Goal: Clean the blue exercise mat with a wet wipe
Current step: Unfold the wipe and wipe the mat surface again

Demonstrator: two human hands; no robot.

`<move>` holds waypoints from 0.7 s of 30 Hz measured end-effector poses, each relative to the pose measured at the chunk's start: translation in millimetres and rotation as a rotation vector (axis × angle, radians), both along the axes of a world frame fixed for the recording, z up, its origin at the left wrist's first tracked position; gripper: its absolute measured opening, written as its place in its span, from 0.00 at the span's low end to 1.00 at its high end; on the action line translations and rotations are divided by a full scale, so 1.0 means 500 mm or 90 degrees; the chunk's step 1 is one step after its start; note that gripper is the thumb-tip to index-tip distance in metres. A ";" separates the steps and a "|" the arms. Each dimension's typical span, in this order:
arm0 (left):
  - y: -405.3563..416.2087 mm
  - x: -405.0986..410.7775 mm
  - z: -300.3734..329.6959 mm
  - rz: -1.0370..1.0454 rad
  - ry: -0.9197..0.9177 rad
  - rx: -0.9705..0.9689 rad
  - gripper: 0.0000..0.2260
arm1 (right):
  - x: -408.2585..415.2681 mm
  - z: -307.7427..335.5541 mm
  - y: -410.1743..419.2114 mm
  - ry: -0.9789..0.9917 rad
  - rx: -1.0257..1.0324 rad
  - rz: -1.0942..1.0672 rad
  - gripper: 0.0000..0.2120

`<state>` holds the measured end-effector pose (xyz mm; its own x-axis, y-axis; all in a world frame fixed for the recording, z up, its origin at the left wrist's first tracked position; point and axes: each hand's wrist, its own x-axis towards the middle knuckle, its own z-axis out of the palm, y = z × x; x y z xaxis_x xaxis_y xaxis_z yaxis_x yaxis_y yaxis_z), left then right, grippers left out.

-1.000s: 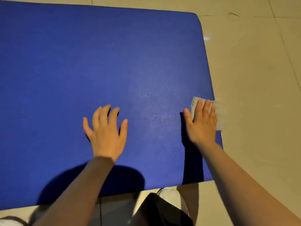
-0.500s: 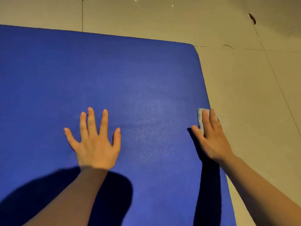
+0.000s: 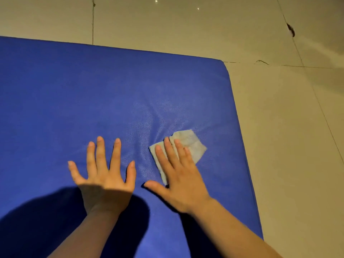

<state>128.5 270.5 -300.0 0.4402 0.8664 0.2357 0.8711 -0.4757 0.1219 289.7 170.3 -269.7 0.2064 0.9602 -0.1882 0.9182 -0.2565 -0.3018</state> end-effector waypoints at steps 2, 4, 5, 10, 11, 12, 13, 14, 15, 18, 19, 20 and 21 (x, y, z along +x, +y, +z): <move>0.002 0.002 0.004 0.007 -0.004 -0.023 0.25 | 0.079 -0.003 -0.011 -0.039 0.015 0.003 0.40; 0.000 0.004 0.007 0.017 -0.004 -0.057 0.26 | 0.177 0.004 -0.024 -0.070 -0.012 -0.138 0.43; -0.001 0.005 0.008 0.020 -0.003 -0.072 0.26 | 0.219 0.013 -0.027 -0.068 -0.052 -0.226 0.44; -0.002 0.001 0.011 0.024 0.023 -0.099 0.27 | 0.232 0.033 0.027 -0.026 -0.123 -0.458 0.49; -0.004 0.000 0.010 0.025 0.027 -0.104 0.28 | 0.204 0.031 0.045 -0.035 -0.111 -0.458 0.49; -0.004 0.001 0.009 0.027 0.028 -0.106 0.28 | 0.169 0.024 0.066 -0.041 -0.094 -0.427 0.50; -0.002 0.003 0.009 0.029 0.027 -0.106 0.28 | 0.129 0.019 0.089 -0.042 -0.067 -0.371 0.50; 0.000 0.004 0.008 0.030 0.027 -0.105 0.28 | 0.087 0.014 0.111 -0.032 -0.037 -0.301 0.49; 0.002 0.004 0.007 0.026 0.027 -0.102 0.28 | 0.047 0.012 0.131 -0.015 -0.017 -0.225 0.48; 0.001 -0.001 0.008 0.011 0.024 -0.092 0.28 | 0.005 0.004 0.159 0.018 -0.002 -0.015 0.45; 0.001 -0.001 0.010 0.011 0.026 -0.088 0.28 | 0.032 0.000 0.157 0.011 0.010 0.039 0.43; 0.001 0.001 0.011 0.013 0.027 -0.084 0.27 | 0.072 -0.006 0.150 -0.009 0.016 0.073 0.41; 0.002 0.002 0.013 0.016 0.028 -0.086 0.27 | 0.120 -0.011 0.139 -0.031 0.012 0.073 0.41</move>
<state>129.6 271.3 -293.8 0.4258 0.8996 0.0967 0.8882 -0.4360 0.1450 349.7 240.0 -275.0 0.1042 0.9812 -0.1622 0.9549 -0.1442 -0.2594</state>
